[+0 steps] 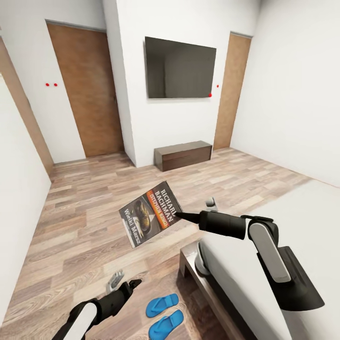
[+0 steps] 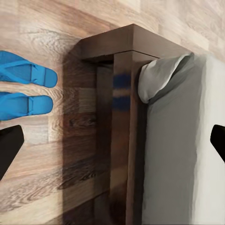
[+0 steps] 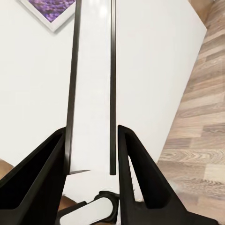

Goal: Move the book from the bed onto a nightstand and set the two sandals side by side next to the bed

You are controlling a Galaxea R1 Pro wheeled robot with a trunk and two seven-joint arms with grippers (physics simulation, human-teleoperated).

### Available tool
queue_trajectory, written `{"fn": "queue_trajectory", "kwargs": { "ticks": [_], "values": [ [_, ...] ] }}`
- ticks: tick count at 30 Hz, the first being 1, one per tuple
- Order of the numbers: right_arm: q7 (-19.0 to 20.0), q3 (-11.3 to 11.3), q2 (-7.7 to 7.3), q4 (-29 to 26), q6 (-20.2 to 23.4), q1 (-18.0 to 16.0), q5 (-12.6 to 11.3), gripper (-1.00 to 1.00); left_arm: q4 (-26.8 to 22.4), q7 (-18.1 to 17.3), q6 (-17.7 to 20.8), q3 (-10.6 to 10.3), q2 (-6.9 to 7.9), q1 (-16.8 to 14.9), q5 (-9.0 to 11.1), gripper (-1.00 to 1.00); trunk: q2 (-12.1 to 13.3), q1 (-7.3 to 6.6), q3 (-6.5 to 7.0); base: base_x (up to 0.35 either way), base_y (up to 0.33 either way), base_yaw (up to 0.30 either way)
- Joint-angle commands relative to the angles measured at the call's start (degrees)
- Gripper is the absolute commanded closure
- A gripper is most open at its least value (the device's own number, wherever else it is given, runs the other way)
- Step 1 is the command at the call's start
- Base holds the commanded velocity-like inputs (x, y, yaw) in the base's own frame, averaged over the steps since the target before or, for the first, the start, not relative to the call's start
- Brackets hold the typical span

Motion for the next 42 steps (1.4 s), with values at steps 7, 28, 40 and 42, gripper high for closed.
{"fn": "queue_trajectory", "kwargs": {
  "ticks": [7,28,40,42],
  "values": [
    [0.46,-0.07,0.00,-0.04,0.17,-0.04,-0.06,1.00,-0.46,-0.60,0.11,0.70,1.69,0.82,0.61,-1.00,-0.03,-0.01,-0.05,0.000,0.000,0.285],
    [0.40,0.10,0.05,-0.04,0.17,-0.04,0.02,1.00,-0.09,-0.61,0.03,0.74,1.77,1.15,0.13,-1.00,-0.03,-0.01,-0.05,0.000,0.000,0.285],
    [-2.60,0.04,0.05,-0.04,0.17,-0.04,-0.12,1.00,0.01,-0.61,0.03,0.48,1.71,1.13,0.10,-1.00,-0.03,-0.01,-0.05,0.001,0.003,0.285],
    [-2.72,0.00,0.04,-0.04,0.17,-0.04,-0.13,1.00,0.01,-0.61,0.03,0.44,1.74,1.13,0.07,-1.00,-0.03,-0.01,-0.05,0.050,0.107,0.285]
  ]
}}
